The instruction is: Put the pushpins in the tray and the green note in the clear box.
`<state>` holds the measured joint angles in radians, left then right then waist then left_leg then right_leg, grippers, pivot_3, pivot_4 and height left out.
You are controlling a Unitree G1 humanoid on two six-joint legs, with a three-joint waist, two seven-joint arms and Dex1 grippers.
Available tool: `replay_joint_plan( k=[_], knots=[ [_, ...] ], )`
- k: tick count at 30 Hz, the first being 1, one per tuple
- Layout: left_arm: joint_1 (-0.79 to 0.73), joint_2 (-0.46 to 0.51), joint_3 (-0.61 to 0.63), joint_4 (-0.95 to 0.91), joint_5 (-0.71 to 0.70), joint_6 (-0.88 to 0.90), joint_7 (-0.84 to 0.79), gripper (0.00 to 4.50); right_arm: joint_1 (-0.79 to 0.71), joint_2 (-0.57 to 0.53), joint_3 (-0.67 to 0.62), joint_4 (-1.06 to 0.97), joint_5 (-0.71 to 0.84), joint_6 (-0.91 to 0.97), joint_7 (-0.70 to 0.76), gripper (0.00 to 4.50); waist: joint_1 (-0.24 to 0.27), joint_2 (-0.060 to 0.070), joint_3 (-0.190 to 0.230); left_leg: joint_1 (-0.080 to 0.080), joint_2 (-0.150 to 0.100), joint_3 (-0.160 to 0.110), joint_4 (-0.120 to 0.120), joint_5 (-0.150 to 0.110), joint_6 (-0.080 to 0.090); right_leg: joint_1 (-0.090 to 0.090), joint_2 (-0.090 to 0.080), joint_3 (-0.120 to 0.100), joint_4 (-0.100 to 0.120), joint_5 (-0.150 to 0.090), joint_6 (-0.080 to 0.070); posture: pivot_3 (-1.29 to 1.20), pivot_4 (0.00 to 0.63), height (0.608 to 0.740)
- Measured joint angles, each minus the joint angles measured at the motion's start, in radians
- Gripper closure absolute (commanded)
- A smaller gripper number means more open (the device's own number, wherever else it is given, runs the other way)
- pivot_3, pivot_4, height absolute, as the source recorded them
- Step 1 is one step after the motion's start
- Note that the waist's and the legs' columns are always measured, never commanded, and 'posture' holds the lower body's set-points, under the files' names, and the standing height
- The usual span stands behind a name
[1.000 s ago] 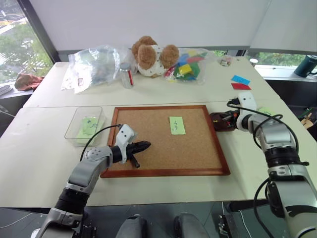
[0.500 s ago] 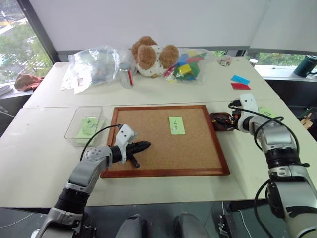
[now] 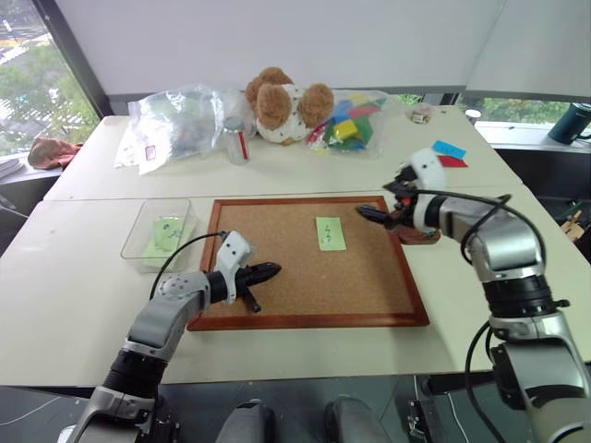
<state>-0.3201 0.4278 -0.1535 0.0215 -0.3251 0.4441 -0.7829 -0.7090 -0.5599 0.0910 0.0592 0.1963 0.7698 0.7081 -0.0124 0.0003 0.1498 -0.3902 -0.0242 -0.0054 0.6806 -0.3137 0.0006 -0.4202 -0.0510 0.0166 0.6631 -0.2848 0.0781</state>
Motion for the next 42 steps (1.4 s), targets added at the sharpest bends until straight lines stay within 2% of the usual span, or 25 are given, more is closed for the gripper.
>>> replay_joint_plan(
  k=[9,10,11,16,38,42],
  knots=[
    [0.011,0.002,0.005,-0.011,0.000,0.000,0.006,4.50,0.038,0.043,0.098,-0.018,-0.017,-0.013,0.003,0.02,-0.001,0.000,0.000,0.000,0.000,0.000,0.000,0.000,0.000,0.000,0.000,0.000,0.000,0.000,0.000,0.00,0.150,0.740],
    [0.013,0.002,0.006,-0.012,0.000,0.000,0.007,4.50,0.040,0.052,0.101,-0.016,-0.018,-0.016,0.004,0.55,-0.002,0.000,0.000,0.000,0.000,0.000,0.000,0.000,0.000,0.000,0.000,0.000,0.000,0.000,0.000,0.00,0.150,0.740],
    [0.013,0.002,0.006,-0.012,0.001,0.000,0.008,4.50,0.041,0.059,0.105,-0.014,-0.020,-0.019,0.004,0.87,-0.002,0.000,0.000,0.000,0.000,0.000,0.000,0.000,0.000,0.000,0.000,0.000,0.000,0.000,0.000,0.00,0.150,0.740],
    [0.013,0.002,0.006,-0.017,0.001,0.000,0.016,4.50,0.046,0.078,0.132,-0.011,-0.027,-0.040,0.008,3.38,-0.001,0.000,0.000,0.000,0.000,0.000,0.000,0.000,0.000,0.000,0.000,0.000,0.000,0.000,0.000,0.00,0.150,0.740],
    [0.030,0.003,0.011,-0.032,0.001,0.000,0.028,4.50,0.049,0.129,0.149,0.060,-0.056,-0.067,0.019,3.38,-0.003,0.000,0.000,0.000,0.000,0.000,-0.001,0.000,0.000,-0.001,0.000,0.000,0.000,0.000,0.000,0.00,0.150,0.740],
    [0.030,0.002,0.012,-0.033,0.001,0.000,0.028,4.50,0.053,0.127,0.158,0.076,-0.066,-0.080,0.023,4.39,-0.003,0.000,0.000,0.000,0.000,0.000,-0.001,0.000,0.000,-0.001,0.000,0.000,0.000,0.000,0.000,0.00,0.150,0.740]
  ],
)
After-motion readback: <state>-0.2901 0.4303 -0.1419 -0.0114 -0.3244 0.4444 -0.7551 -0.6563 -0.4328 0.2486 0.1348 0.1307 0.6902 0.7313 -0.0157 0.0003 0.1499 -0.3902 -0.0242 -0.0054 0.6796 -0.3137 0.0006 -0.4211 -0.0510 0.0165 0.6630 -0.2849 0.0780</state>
